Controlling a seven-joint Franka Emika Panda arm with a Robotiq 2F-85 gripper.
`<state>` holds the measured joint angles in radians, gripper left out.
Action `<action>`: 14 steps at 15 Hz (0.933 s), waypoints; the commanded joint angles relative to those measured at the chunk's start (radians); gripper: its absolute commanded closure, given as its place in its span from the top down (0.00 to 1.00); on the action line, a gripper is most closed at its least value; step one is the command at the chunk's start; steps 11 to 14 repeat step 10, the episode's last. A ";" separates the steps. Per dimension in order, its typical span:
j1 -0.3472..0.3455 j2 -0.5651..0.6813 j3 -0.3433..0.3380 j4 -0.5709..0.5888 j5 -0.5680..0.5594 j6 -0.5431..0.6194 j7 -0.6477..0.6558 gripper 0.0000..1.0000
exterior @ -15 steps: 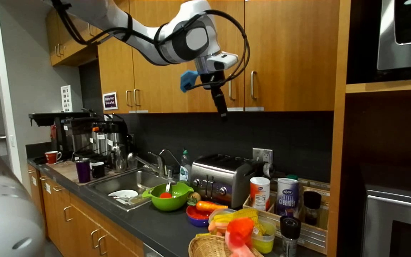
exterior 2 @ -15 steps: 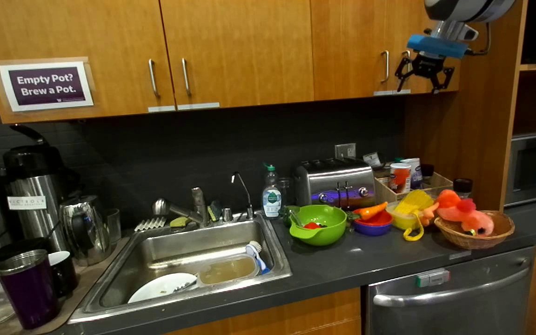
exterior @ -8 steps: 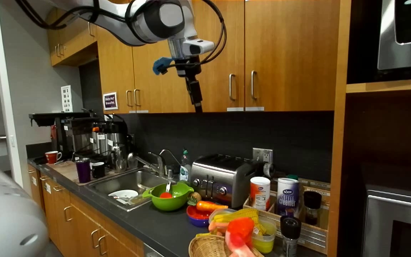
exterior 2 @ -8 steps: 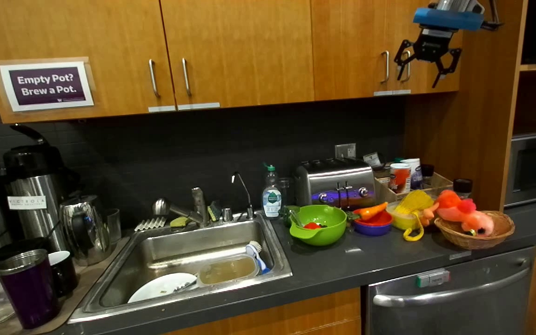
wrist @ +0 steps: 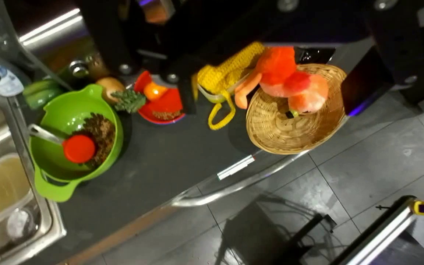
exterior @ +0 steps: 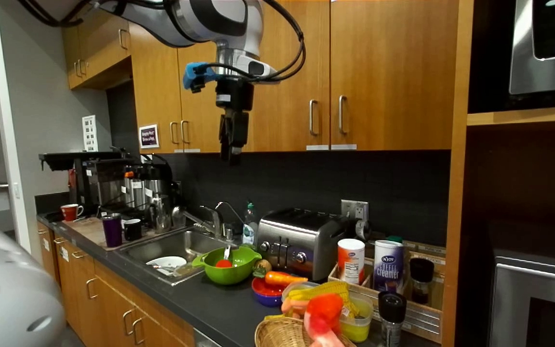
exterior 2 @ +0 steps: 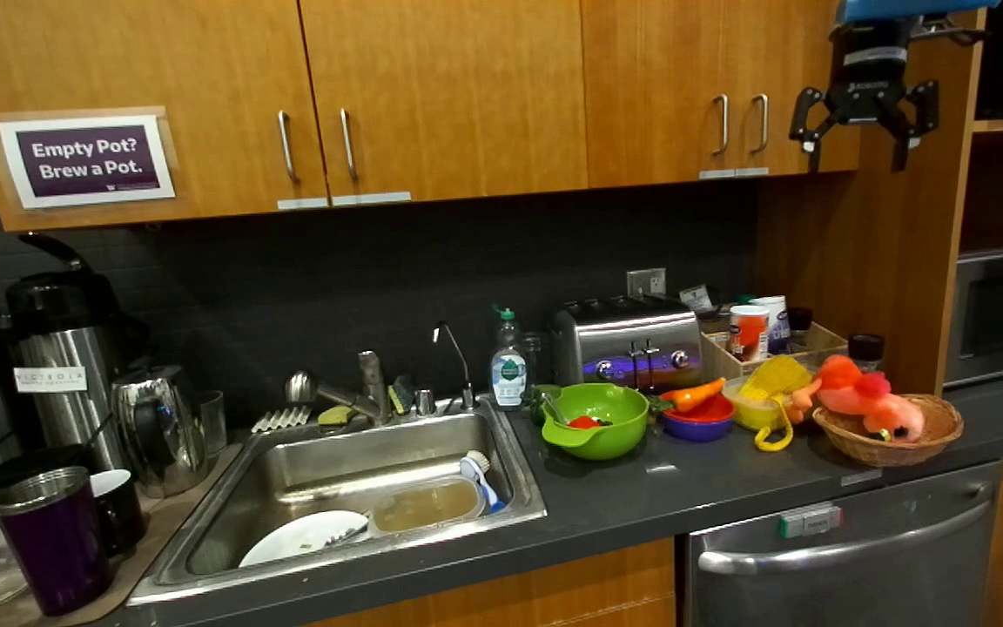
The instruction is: Pick up the yellow towel and wipe the second upper kitchen cabinet from the right, put the yellow towel on the kitchen counter
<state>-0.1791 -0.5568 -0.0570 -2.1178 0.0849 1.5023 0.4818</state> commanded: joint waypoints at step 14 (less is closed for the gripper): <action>0.000 -0.003 0.042 0.010 -0.090 0.088 -0.074 1.00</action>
